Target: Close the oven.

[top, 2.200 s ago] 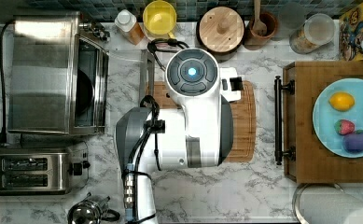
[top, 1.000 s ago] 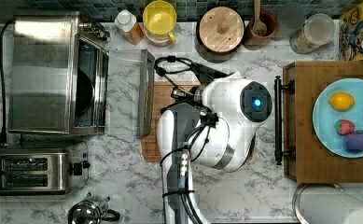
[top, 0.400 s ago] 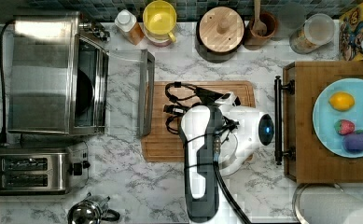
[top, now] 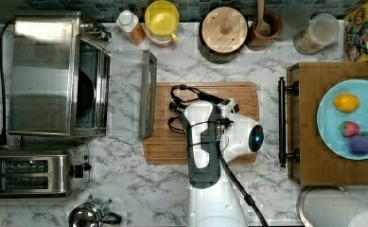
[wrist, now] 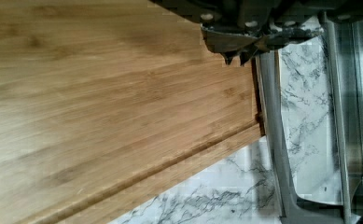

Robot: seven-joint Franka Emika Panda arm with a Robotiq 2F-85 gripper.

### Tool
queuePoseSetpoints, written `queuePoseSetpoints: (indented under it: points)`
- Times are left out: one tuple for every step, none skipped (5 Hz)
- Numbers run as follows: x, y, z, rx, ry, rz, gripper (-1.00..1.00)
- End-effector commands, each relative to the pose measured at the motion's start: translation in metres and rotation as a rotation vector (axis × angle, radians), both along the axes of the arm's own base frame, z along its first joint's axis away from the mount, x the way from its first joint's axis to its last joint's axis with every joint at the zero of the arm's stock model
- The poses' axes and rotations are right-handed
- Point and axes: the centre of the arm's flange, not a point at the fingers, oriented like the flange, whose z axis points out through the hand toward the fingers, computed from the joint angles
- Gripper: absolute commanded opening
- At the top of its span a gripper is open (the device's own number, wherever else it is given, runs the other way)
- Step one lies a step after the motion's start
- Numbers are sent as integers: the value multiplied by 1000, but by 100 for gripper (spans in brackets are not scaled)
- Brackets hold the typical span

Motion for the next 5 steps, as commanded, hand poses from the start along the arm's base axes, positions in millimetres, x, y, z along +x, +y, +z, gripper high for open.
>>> queuePoseSetpoints:
  points:
    - [31,42,62,56,-236,-1,-100]
    - [42,81,42,4,-186,124,-100]
    - [53,108,23,-27,-167,168,-100]
    - [55,111,26,24,-172,133,-100]
    - [59,114,45,80,-200,89,-100]
